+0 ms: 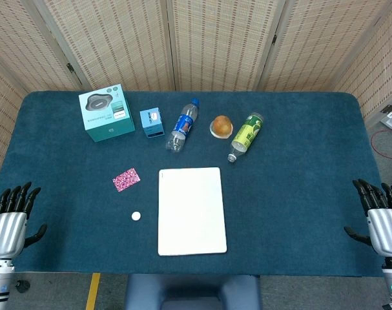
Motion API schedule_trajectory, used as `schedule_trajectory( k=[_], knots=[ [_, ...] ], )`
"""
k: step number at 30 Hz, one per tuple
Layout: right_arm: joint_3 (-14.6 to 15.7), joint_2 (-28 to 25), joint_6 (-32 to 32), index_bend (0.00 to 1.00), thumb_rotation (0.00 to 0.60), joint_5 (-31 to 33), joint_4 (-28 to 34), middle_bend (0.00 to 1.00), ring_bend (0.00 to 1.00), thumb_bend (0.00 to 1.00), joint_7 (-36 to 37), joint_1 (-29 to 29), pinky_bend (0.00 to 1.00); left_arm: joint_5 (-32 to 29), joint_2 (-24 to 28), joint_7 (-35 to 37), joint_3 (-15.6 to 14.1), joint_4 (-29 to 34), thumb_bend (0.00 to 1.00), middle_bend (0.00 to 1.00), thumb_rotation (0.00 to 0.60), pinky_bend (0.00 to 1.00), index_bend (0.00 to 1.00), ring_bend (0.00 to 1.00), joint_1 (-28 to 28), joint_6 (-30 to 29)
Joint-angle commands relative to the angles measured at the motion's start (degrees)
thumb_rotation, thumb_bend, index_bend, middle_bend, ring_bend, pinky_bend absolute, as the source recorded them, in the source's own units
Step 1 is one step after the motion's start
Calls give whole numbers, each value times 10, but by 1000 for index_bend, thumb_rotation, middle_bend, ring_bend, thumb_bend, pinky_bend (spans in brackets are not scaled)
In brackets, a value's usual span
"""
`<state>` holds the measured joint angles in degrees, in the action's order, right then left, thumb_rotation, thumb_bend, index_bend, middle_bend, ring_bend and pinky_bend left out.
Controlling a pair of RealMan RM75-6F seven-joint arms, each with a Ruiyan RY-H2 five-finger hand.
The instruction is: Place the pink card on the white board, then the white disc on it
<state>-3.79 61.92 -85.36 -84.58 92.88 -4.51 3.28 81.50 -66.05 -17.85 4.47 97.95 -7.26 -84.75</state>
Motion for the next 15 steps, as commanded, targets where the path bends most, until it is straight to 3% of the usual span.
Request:
schedule_trajectory(
  k=[1,15],
  knots=[
    [0,0,-1,13,600,0,0,118,120,106,1,-1,18,0,-1,-1,0,0,323,75,600,0,141,67,-1,0],
    [1,0,-10,13,600,-4,-8,118,121,106,15,-7,18,6,4,-4,2,8,323,76,600,0,141,71,-3,-4]
  ],
)
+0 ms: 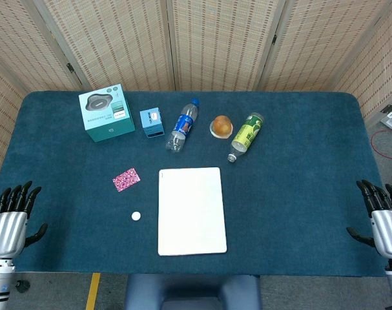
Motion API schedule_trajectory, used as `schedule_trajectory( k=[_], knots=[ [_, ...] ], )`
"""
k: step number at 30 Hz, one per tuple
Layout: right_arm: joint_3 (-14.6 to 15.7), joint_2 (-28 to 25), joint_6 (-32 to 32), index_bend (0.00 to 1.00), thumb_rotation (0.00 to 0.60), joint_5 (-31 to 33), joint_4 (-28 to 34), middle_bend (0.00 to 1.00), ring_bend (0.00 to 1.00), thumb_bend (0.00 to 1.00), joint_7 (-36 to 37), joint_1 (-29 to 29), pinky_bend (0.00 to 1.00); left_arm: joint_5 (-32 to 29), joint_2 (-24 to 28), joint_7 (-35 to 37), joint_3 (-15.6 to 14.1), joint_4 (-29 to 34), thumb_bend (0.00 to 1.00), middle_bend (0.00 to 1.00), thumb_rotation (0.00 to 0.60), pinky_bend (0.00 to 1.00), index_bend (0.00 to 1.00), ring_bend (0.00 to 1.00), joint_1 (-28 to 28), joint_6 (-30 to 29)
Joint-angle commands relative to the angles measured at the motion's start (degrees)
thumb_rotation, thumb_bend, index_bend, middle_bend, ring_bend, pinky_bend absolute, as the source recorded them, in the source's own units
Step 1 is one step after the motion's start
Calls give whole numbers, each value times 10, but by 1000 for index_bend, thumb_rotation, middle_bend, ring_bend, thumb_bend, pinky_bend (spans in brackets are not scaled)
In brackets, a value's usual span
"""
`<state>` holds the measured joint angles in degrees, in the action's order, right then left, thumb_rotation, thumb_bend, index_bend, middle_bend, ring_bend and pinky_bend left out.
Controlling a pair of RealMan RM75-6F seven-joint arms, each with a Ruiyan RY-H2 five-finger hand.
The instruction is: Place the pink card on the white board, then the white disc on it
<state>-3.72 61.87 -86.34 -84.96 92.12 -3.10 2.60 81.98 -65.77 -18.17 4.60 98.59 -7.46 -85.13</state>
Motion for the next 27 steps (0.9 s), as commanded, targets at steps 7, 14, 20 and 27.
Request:
schedule_trajectory(
  k=[7,14,20,27],
  knots=[
    [0,-1,-5,12,600,-3,-3,118,120,105,5,-3,18,5,8,3,10,13,323,76,600,0,141,78,-16,13],
    [-1,-4,-9,13,600,-7,-1,118,120,105,6,-4,18,-4,16,10,34,25,323,76,600,0,142,77,-63,65],
    [-1,-7,-11,13,600,-8,2,118,121,106,5,-5,18,-33,6,-3,56,33,323,76,600,0,147,78,-121,139],
    [0,-8,-12,12,600,-9,3,118,120,105,6,-7,18,-105,-26,-43,81,23,299,76,600,0,153,81,-196,229]
  ],
)
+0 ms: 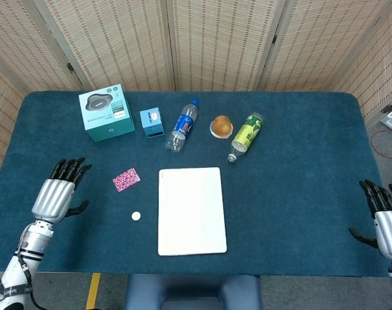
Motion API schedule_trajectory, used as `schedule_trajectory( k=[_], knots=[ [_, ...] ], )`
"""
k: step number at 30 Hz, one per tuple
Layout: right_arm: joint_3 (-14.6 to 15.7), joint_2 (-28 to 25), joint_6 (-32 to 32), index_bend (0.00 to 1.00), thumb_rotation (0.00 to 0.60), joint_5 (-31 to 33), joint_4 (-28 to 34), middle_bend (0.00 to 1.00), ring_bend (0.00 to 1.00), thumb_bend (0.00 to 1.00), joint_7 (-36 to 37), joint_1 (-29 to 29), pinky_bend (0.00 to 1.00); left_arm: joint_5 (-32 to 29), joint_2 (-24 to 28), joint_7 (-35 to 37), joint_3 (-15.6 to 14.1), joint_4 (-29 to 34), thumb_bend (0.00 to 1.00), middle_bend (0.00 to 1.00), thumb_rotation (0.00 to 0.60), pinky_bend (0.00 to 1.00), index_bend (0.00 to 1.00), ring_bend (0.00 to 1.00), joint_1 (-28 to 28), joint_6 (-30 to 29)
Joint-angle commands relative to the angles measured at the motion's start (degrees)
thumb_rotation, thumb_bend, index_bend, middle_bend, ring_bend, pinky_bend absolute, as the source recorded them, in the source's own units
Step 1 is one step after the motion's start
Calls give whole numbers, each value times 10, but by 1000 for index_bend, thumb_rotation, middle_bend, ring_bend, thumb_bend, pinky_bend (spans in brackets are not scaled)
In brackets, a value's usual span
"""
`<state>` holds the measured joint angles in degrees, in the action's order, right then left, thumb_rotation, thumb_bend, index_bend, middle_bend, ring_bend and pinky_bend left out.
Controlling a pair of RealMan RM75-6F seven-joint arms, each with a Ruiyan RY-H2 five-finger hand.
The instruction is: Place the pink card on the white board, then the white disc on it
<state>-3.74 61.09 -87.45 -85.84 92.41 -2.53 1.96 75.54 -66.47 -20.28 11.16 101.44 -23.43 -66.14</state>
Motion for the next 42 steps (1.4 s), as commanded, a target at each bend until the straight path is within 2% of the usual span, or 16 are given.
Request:
schedule_trajectory(
  k=[1,10,19,24,30,42],
  knots=[
    [0,-1,-1,13,600,0,0,118,120,106,0,-1,18,-51,-24,-27,18,-10,297,76,600,0,154,83,-44,48],
    [0,-1,-2,13,600,0,-2,118,121,106,3,-2,18,-178,-89,-98,27,-62,295,76,600,0,176,86,-123,117],
    [-1,-2,2,12,600,2,-2,118,121,106,4,-2,18,-273,-142,-152,27,-92,297,76,600,0,214,88,-174,120],
    [-1,-2,4,13,600,4,-4,118,121,105,5,-1,18,-349,-175,-186,29,-124,311,76,600,0,229,88,-215,129],
    [-1,0,8,13,600,5,-7,118,121,106,8,0,18,-403,-202,-195,29,-159,317,76,600,0,236,85,-243,131],
    [-2,0,12,12,600,14,-15,118,121,106,14,-1,18,-446,-245,-205,14,-219,317,76,600,0,241,88,-274,122]
  ],
)
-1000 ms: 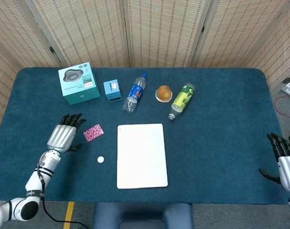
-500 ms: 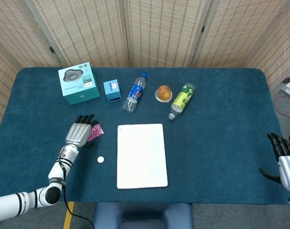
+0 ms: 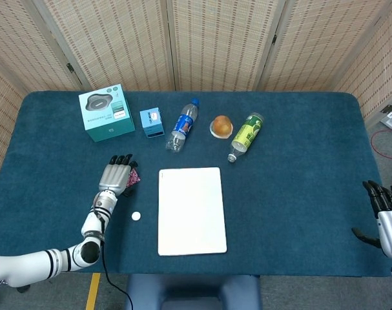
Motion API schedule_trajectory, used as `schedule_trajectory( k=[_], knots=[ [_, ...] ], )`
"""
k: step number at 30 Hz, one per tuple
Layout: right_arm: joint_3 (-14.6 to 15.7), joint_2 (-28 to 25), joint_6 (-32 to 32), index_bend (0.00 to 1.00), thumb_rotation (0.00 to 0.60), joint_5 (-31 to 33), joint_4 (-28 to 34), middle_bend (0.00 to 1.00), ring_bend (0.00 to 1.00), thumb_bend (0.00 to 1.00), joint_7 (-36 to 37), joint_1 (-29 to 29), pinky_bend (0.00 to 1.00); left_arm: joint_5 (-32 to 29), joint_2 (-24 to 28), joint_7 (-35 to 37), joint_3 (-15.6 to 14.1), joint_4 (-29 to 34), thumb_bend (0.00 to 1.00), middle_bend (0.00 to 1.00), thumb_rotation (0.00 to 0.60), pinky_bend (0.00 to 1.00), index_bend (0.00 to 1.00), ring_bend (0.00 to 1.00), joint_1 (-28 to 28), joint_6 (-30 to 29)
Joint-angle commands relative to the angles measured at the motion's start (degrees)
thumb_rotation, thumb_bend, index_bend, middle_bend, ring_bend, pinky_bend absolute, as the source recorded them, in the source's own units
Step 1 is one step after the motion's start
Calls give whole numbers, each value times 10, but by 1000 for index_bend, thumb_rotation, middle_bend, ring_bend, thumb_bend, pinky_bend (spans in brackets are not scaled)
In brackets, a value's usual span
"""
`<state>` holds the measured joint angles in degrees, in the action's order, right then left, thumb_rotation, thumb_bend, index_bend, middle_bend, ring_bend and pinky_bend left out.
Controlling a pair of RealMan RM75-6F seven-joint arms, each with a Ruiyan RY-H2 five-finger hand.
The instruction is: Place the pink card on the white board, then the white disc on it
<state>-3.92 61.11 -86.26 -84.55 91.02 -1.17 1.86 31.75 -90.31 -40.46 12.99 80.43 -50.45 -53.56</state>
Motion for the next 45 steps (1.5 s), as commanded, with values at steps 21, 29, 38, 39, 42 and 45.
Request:
schedule_trajectory(
  k=[21,29,38,39,42,45],
  knots=[
    [-1,1,5,13,600,5,-5,118,120,106,4,1,18,-46,-34,-5,-15,-58,315,76,600,0,240,88,-17,-7],
    [-1,0,5,13,600,7,-3,119,119,106,2,-1,18,-70,-38,-20,-15,-79,316,76,600,0,239,88,-20,-11],
    [-1,-1,3,13,600,9,0,118,119,105,0,-4,18,-93,-38,-34,-14,-97,316,76,600,0,240,87,-22,-3],
    [-1,-1,3,13,600,9,0,118,119,105,-1,-3,18,-95,-38,-34,-13,-97,316,76,600,0,240,87,-23,-1],
    [-1,-1,3,13,600,9,1,118,119,106,-2,-4,18,-104,-35,-33,-10,-90,316,76,600,0,239,82,-24,7],
    [-1,-1,3,13,600,9,1,118,119,106,-3,-4,18,-104,-35,-39,-12,-87,316,76,600,0,240,78,-27,6]
  ],
)
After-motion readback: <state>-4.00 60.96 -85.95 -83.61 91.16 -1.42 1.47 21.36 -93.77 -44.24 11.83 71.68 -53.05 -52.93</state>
